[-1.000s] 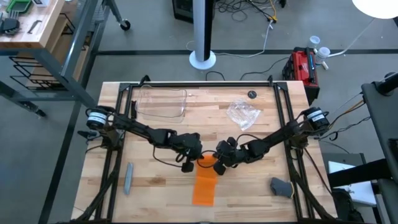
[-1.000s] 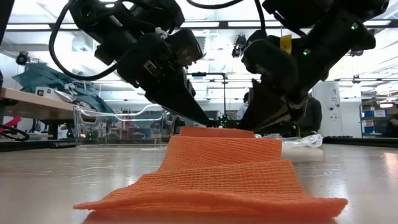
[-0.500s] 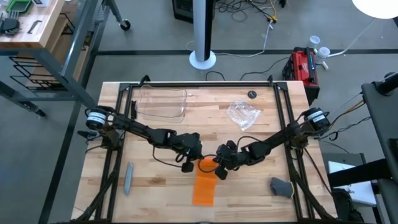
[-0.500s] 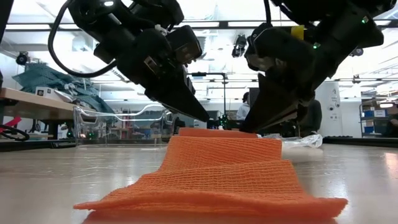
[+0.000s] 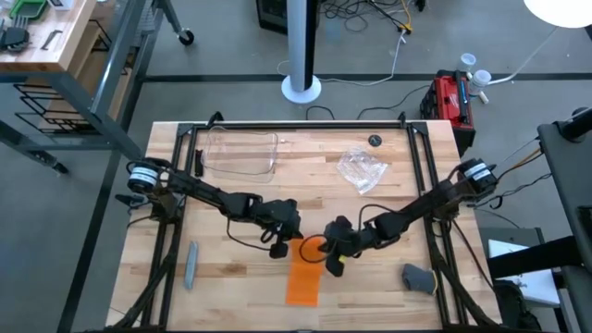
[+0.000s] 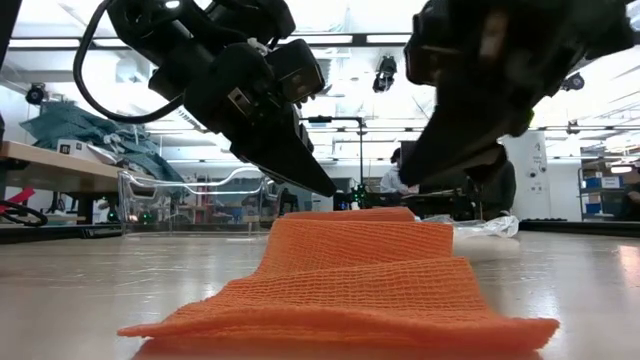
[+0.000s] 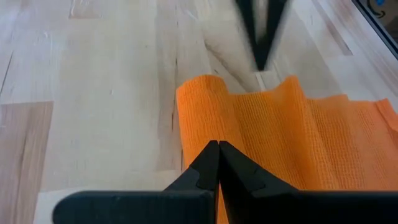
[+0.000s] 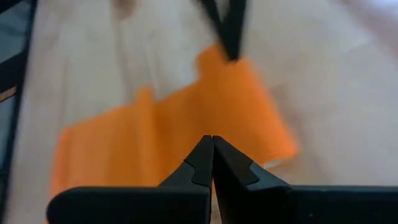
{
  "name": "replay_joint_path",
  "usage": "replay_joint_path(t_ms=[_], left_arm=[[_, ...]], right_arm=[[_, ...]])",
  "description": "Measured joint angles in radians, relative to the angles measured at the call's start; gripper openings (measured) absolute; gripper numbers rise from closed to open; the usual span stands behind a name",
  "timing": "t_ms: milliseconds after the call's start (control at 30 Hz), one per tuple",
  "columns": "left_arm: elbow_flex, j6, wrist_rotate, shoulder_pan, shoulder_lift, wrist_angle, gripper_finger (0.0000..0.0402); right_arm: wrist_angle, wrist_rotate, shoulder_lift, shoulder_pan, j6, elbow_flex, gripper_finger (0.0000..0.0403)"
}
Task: Roll bandage
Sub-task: Roll the orange bandage
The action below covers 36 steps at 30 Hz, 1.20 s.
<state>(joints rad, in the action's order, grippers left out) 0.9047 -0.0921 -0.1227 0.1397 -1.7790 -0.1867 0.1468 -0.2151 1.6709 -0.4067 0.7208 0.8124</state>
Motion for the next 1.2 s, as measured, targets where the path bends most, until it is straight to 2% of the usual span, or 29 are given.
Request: replay_joint_path(t_ms=[167,367,500,667,767,1067,1200], left_arm=[[0.0,-0.004,0.0,0.004,0.0,-0.002,0.0],[0.0,-0.009,0.0,0.004,0.0,-0.05,0.0],[0.0,-0.011,0.007,0.004,0.0,-0.053,0.0],[0.0,-0.012,0.063,0.004,0.0,-0.049,0.0],[0.0,-0.014,0.056,0.004,0.0,-0.048,0.0],[0.0,-0.015,0.031,0.023,0.0,-0.043,0.0],[0.0,-0.022,0.033,0.023,-0.004,-0.044,0.0]], right_arm=[[0.009,0.011,0.037,-0.045,0.025,0.0,0.0],[0.122,0.01,0.113,-0.074,0.038,0.0,0.0],[0.201,0.058,0.151,-0.081,0.013,0.006,0.0],[0.203,0.093,0.209,-0.088,-0.012,0.041,0.0],[0.2,0.122,0.243,-0.098,-0.015,0.064,0.0],[0.099,0.097,0.177,-0.106,-0.027,0.098,0.0],[0.031,0.015,0.142,-0.106,-0.017,0.103,0.0]])
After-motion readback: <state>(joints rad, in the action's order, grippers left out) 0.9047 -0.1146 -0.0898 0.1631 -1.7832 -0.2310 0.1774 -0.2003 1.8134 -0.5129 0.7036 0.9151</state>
